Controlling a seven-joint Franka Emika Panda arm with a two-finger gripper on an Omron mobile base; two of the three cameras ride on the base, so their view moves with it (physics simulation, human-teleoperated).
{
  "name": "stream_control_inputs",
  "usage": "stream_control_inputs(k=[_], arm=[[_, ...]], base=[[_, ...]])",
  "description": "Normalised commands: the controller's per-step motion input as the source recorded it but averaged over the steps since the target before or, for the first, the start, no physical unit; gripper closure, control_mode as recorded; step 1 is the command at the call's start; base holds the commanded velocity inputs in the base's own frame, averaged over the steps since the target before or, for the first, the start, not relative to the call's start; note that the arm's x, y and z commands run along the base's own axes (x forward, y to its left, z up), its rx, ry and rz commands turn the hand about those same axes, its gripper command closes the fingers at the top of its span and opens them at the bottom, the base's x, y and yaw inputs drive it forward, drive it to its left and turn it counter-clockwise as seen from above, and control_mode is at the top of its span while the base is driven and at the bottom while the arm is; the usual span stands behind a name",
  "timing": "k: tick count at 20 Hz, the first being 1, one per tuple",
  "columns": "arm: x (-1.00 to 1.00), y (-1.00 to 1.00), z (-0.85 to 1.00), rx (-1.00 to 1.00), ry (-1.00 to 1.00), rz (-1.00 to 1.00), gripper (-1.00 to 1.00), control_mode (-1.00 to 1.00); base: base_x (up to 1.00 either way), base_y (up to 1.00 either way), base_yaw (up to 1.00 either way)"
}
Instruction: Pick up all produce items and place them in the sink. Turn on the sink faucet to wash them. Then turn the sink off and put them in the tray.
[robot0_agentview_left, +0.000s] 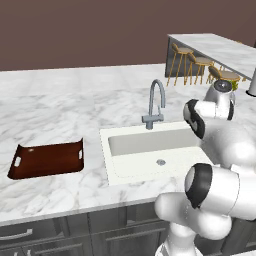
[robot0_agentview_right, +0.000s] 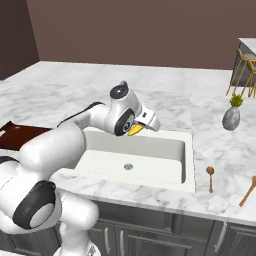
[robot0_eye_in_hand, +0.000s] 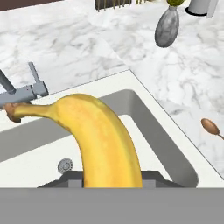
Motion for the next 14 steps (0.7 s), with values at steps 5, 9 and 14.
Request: stream_control_inputs(k=[5,9,14], arm=[[-0.86,0.03,0.0,0.12,-0.02,0.03,1.0,-1.0],[-0.76,0.16,0.01,0.08,-0.04,0.06,1.0,-1.0],[-0.39,0.52,0.11,0.02,0.0,0.04,1.0,-1.0]], base=[[0.0,0.0,0.0],[0.0,0.0,0.0],[0.0,0.0,0.0]])
